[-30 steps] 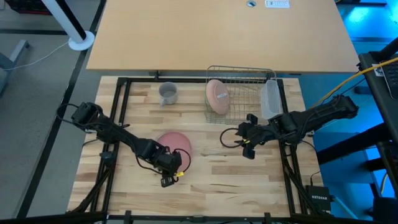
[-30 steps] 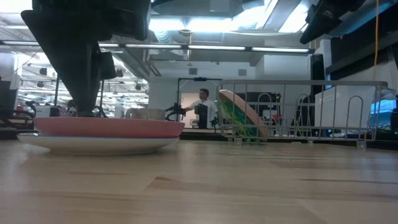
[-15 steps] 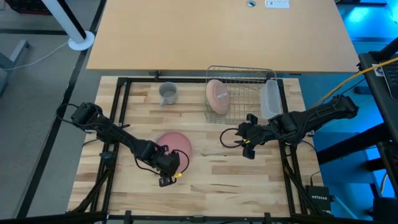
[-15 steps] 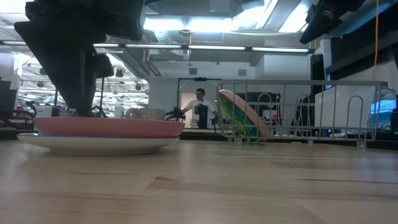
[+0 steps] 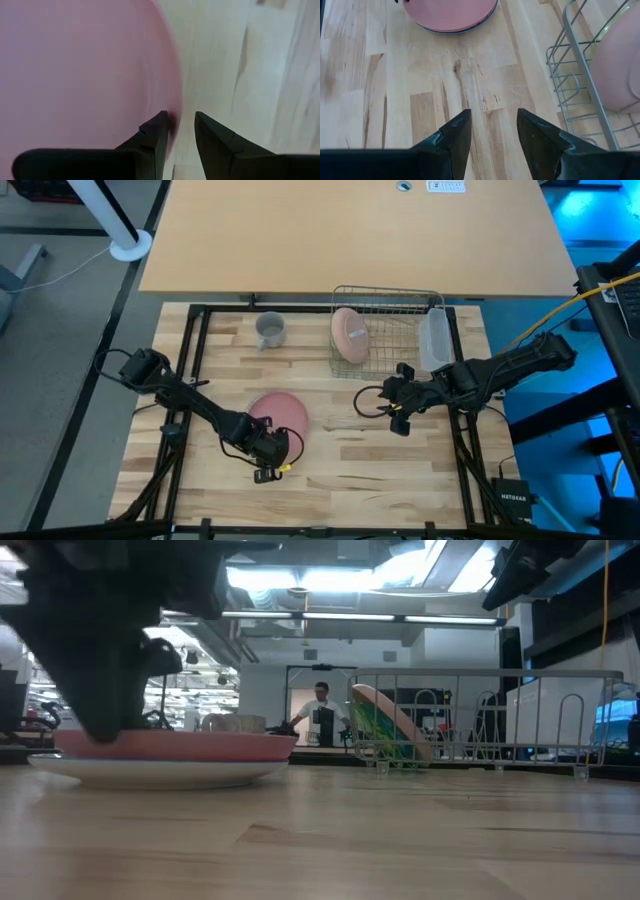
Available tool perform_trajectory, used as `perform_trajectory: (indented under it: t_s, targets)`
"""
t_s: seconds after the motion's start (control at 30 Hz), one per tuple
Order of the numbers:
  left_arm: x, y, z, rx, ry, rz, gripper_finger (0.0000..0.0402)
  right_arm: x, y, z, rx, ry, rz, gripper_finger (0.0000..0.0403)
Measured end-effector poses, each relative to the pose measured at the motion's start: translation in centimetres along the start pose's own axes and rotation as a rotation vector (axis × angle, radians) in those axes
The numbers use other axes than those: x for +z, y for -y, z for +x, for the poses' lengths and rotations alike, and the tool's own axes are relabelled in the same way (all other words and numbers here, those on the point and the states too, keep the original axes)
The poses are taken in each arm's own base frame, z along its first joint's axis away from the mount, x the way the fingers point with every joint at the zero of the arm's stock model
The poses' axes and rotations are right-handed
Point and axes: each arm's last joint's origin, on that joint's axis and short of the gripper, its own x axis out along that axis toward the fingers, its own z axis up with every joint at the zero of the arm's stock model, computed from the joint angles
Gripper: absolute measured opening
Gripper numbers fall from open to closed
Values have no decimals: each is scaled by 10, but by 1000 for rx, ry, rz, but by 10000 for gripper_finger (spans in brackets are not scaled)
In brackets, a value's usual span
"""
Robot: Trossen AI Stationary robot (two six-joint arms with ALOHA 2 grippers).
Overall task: Sort dishes
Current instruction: Put the pink plate into the dish rack
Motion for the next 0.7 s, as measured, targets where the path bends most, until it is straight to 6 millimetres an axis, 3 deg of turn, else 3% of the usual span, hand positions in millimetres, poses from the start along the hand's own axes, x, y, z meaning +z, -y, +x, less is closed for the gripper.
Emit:
perform_trajectory:
  t_s: [0.23,0.53,0.7]
  targets:
    - [0,-2,11,76,13,0,88,0,0,0,0,0,0,163]
    - [1,-4,12,134,51,-5,85,1,0,0,3,10,3,163]
    - [1,-3,12,129,51,-6,41,3,-1,0,14,35,4,163]
